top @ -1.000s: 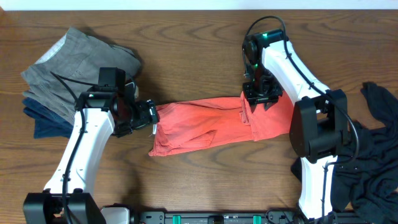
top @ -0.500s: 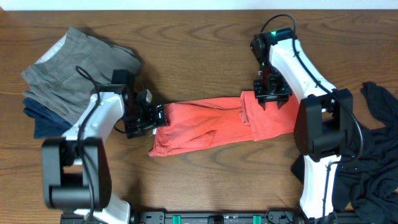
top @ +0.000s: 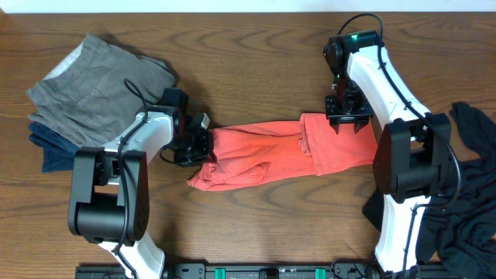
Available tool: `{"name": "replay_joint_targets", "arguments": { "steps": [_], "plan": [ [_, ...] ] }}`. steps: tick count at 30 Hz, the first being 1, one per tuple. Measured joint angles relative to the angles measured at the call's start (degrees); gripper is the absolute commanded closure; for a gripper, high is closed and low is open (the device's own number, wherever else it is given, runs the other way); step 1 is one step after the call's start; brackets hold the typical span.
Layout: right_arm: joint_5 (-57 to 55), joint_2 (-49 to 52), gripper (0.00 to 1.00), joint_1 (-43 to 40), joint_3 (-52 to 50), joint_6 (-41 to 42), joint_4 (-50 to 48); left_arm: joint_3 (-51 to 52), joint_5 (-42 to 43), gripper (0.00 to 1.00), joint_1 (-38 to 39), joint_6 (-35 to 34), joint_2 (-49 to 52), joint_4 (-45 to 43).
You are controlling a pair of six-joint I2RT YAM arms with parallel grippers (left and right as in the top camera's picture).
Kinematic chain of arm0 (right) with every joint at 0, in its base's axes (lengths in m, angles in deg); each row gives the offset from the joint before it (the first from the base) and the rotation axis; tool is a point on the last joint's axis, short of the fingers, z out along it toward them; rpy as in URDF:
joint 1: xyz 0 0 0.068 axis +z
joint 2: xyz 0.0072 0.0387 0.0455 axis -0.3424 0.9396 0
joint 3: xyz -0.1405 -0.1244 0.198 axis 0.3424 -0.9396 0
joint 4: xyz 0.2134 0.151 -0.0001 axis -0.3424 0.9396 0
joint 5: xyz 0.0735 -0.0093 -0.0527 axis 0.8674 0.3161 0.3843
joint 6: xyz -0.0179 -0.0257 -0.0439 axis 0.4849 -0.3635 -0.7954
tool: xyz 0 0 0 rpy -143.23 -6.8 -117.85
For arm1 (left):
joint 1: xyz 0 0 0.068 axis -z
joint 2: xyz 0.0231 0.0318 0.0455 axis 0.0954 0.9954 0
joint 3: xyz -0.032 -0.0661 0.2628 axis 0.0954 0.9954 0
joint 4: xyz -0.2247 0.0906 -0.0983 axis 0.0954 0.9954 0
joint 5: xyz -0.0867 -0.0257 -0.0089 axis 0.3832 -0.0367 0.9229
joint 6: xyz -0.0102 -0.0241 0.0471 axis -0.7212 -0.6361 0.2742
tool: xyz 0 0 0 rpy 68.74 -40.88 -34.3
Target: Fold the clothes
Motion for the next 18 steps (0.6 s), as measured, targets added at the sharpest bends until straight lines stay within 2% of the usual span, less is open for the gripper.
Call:
{"name": "replay_joint_targets", "arguments": {
  "steps": [4,10,18],
  "plan": [
    [-0.48,0.0,0.58,-1.42,0.0,0.0,0.31,-2.6,-5.29,0.94,-0.92,-0.09,-0.02,6.49],
    [-0.9,0.0,0.58,-6.82,0.0,-0.39,0.61,-14.21,-16.68,0.94,-4.09,-0.2,-2.45,18.08],
    [-1.57,0.0,0.59,-11.04,-0.04,-2.21,1.05,-29.35,-20.81,0.94,-3.69,-0.26,-7.13,24.26]
  ]
}}
